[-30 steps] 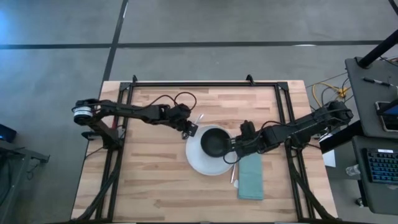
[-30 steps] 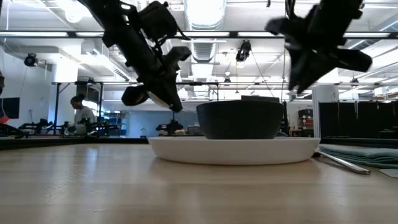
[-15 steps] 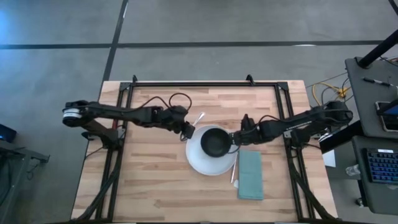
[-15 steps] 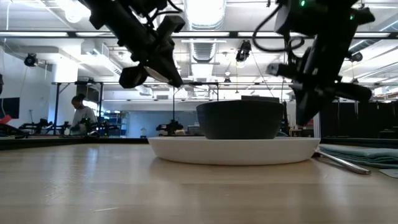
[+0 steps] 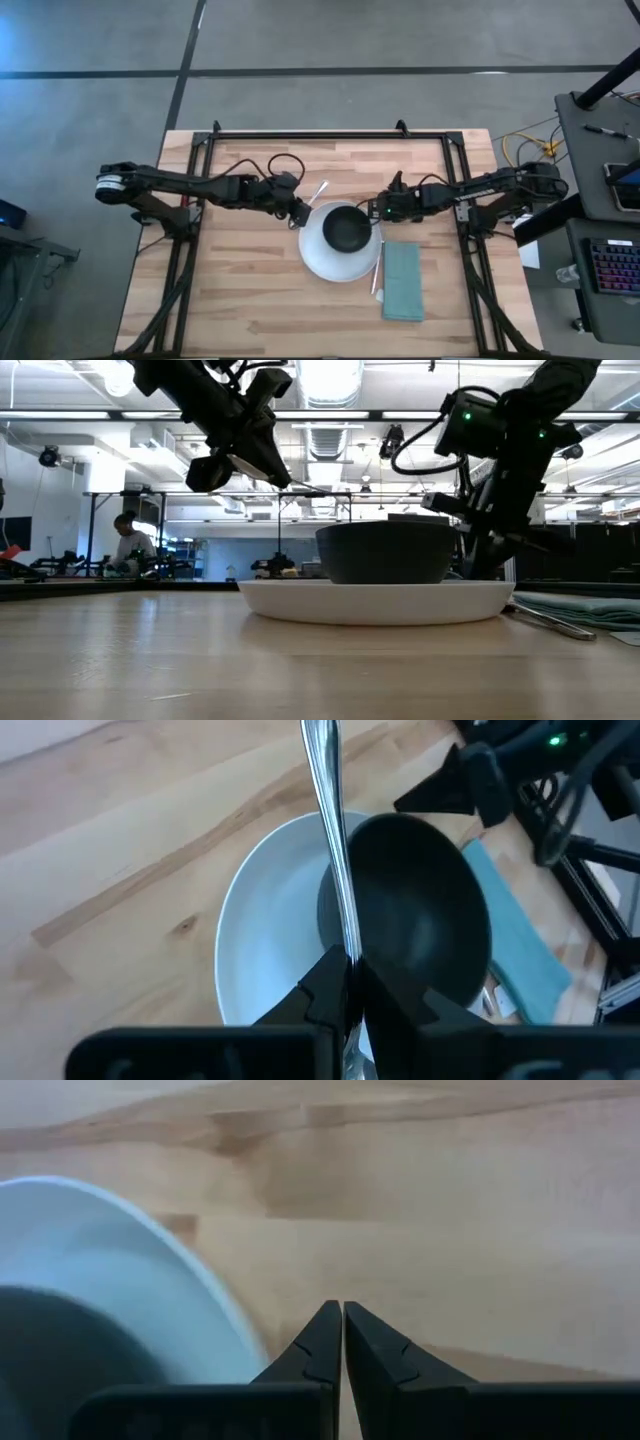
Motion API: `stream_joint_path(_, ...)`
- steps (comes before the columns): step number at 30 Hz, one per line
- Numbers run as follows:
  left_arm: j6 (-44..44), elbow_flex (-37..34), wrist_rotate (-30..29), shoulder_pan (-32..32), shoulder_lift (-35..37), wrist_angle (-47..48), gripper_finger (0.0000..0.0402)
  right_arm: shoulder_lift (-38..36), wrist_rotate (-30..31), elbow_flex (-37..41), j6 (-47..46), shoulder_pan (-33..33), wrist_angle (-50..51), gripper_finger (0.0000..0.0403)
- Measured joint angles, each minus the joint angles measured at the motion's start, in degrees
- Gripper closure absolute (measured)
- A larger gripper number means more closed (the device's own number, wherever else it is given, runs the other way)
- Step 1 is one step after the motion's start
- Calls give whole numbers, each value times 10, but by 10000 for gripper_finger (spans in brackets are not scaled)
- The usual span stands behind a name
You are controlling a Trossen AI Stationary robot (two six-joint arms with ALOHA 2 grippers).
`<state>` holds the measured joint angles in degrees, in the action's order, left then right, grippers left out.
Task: Set table place
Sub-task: Put the silver spoon into the black bowl
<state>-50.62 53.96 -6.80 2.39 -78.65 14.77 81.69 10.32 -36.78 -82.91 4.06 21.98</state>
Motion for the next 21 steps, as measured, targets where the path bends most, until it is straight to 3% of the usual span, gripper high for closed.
stream_joint_path(9, 2, 0, -12, -1, 1, -3, 389, 17, -48, 7, 56, 27, -21, 394)
stream_joint_path(21, 4, 0, -13, -3, 1, -2, 389, 64, -102, 0, 69, 5, -108, 394)
